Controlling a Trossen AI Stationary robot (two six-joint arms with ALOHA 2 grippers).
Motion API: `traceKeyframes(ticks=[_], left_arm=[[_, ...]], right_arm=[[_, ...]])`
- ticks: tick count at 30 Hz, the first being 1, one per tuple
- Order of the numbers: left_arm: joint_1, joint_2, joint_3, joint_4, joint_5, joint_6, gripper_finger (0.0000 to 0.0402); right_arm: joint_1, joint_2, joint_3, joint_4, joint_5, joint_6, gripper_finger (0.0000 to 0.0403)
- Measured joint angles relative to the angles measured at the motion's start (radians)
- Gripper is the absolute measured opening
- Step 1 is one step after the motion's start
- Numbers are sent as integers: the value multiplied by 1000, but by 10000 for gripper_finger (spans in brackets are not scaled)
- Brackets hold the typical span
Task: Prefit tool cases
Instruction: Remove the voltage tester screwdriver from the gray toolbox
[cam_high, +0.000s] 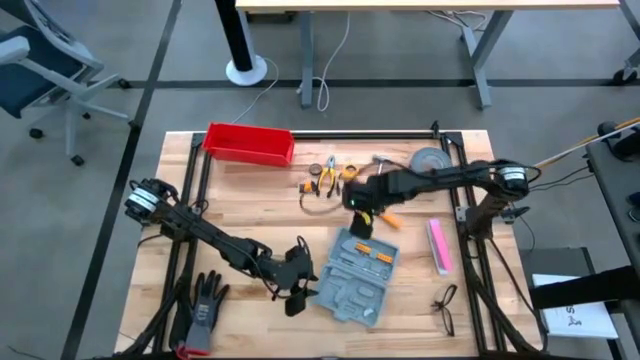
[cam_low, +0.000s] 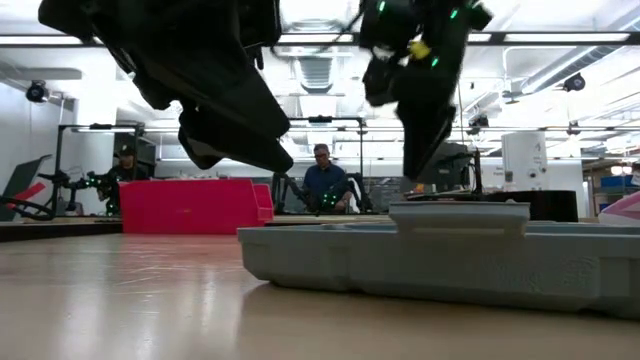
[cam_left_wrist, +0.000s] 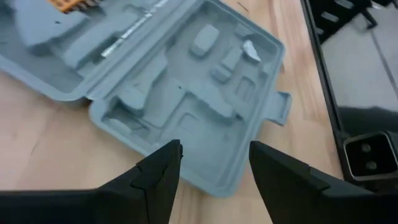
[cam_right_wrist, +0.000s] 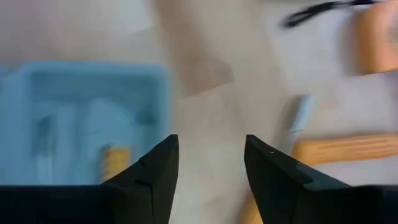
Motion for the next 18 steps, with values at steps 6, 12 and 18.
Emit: traceKeyframes(ticks=[6, 12, 18], left_arm=[[0, 0, 0, -8, 11, 13, 187], [0, 0, 0, -42, 31, 30, 178], [0, 0, 0, -37, 4, 29, 170]], right_arm=[[136, 1, -2, -41, 2, 116, 144], [241, 3, -7, -45, 10, 246, 130], [340, 3, -10, -30, 134, 430, 118]])
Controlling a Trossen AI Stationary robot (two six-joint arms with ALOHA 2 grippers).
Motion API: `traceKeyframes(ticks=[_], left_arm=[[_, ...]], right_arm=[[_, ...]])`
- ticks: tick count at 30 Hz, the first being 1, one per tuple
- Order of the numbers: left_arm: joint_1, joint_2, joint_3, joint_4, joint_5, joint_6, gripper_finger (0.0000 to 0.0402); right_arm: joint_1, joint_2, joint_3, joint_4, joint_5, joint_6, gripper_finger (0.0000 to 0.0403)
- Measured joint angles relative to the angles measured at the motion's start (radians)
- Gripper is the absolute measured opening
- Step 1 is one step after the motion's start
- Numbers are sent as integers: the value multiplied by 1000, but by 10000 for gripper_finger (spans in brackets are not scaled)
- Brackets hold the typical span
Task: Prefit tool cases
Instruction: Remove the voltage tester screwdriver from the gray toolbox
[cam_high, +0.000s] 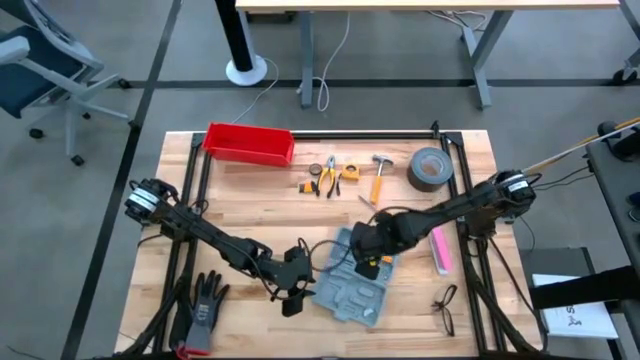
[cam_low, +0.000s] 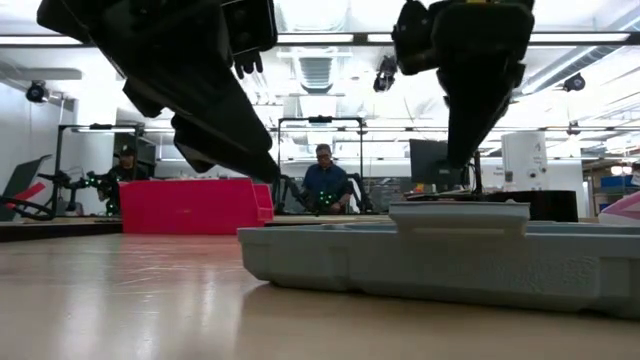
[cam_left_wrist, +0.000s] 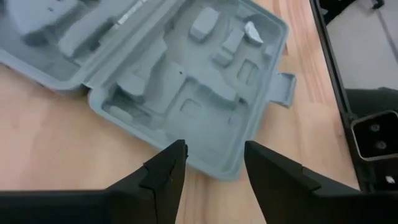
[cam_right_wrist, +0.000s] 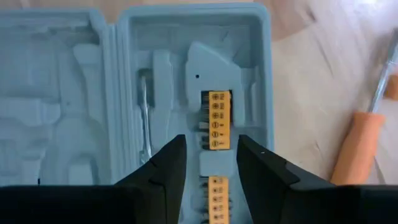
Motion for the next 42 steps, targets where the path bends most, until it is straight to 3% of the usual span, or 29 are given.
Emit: traceKeyframes(ticks=[14, 24, 32, 42], left_arm=[[10, 0, 0, 19, -13, -83, 163], [17, 0, 0, 24, -28, -78, 197], [17, 0, 0, 21, -16, -85, 194], [17, 0, 0, -7, 6, -77, 193]], right_arm=[[157, 0, -62, -2, 29, 234, 114], [244, 1, -128, 92, -58, 314, 129], [280, 2, -144, 108, -75, 356, 114], [320, 3, -144, 110, -188, 352, 118]])
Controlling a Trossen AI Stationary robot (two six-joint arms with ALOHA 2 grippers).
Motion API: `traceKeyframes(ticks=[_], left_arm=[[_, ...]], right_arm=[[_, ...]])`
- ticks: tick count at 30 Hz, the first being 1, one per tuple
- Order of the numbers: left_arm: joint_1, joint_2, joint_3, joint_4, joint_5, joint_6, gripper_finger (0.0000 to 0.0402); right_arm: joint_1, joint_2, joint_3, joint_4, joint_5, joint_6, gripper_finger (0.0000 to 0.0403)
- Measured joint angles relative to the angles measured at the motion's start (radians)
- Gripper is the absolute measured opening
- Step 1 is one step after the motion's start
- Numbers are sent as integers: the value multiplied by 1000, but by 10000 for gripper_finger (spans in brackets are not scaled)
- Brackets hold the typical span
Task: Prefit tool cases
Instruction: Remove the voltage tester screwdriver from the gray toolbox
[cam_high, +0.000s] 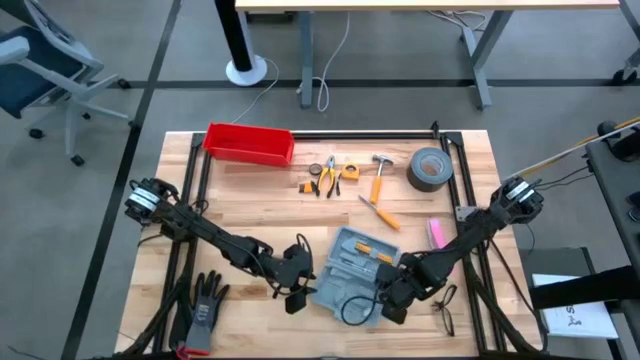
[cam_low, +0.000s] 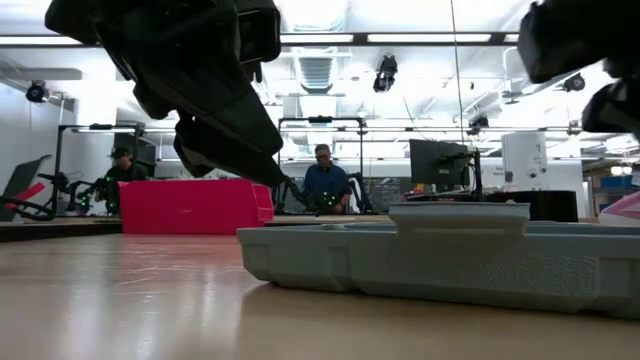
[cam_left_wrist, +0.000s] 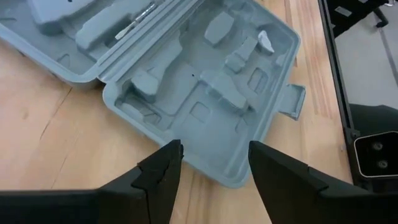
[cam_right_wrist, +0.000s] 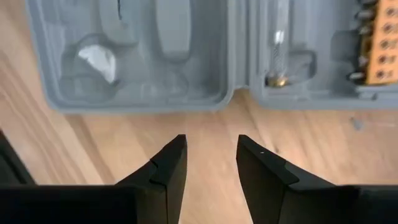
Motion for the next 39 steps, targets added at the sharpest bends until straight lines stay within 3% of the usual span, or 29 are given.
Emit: traceKeyframes(ticks=[7, 13, 21, 30, 35, 39], left_arm=[[-1, -21, 0, -25, 0, 3, 184], [-14, -92, 0, -133, -1, 18, 183], [-47, -182, 1, -371, -56, -7, 185], [-85, -206, 0, -459, -140, -90, 181], [-87, -161, -1, -463, -148, -142, 185], [-83, -124, -1, -447, -216, -186, 196]], right_arm=[[-2, 126, 27, 59, -75, -30, 125], [-15, 222, 103, 33, -68, -125, 114], [-70, 233, 156, 78, 79, -192, 114], [-156, 247, 221, 132, 80, -294, 117], [-154, 237, 283, -45, 175, -321, 105], [-164, 228, 288, -136, 277, -286, 101]])
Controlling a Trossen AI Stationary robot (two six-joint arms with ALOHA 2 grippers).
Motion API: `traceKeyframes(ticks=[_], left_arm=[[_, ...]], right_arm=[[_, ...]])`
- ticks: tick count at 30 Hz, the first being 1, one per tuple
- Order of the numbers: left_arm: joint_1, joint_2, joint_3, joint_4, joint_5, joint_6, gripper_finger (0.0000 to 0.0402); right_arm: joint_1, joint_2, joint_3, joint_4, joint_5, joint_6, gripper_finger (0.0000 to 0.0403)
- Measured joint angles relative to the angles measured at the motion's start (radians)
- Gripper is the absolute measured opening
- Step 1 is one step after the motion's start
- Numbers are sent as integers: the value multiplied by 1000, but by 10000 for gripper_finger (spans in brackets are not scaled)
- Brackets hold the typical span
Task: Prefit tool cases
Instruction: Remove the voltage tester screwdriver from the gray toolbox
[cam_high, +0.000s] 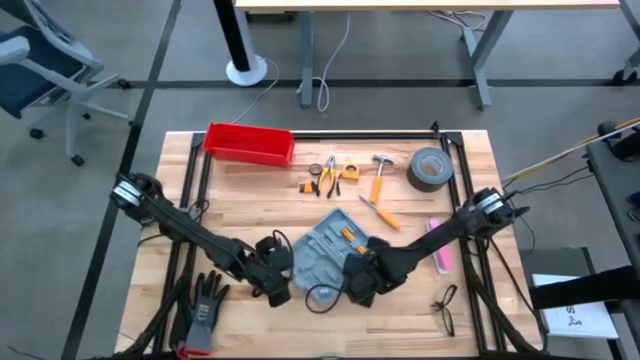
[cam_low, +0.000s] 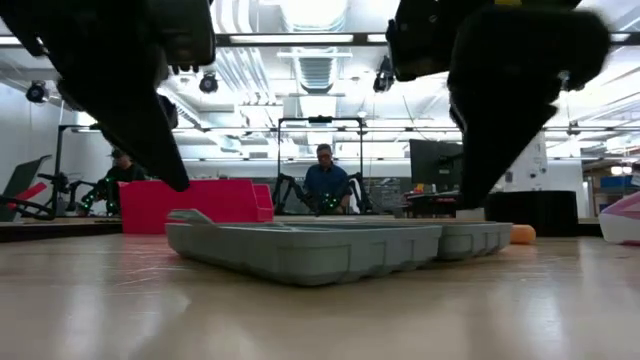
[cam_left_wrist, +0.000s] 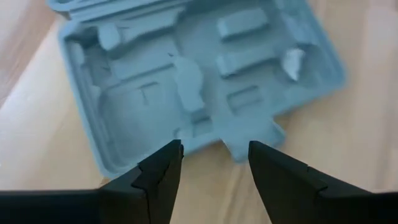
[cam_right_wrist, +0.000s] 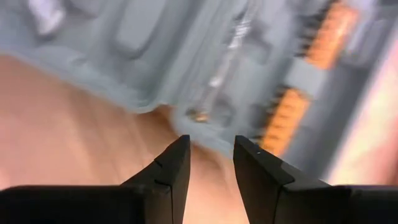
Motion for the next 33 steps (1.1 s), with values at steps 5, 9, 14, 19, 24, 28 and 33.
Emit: traceKeyframes(ticks=[5, 9, 14, 19, 24, 28, 33], left_arm=[[18, 33, -1, 23, -17, -24, 207], [21, 59, -1, 20, -21, -32, 207], [21, 83, -1, 1, -24, -32, 203], [21, 89, 0, -56, -49, -35, 204], [21, 85, -11, -78, -87, -19, 201], [22, 85, -15, -97, -117, 0, 199], [23, 89, -23, -140, -124, 3, 198]], right_arm=[[-26, -3, -3, -38, 96, 5, 108], [-63, -4, -21, -40, 113, 5, 116], [-90, -4, -52, -37, 70, -9, 121], [-85, -4, -69, -33, -19, -28, 114], [-58, -3, -69, 11, -89, -29, 103], [-28, 5, -69, 70, -141, -30, 97], [13, 6, -69, 145, -215, 14, 94]])
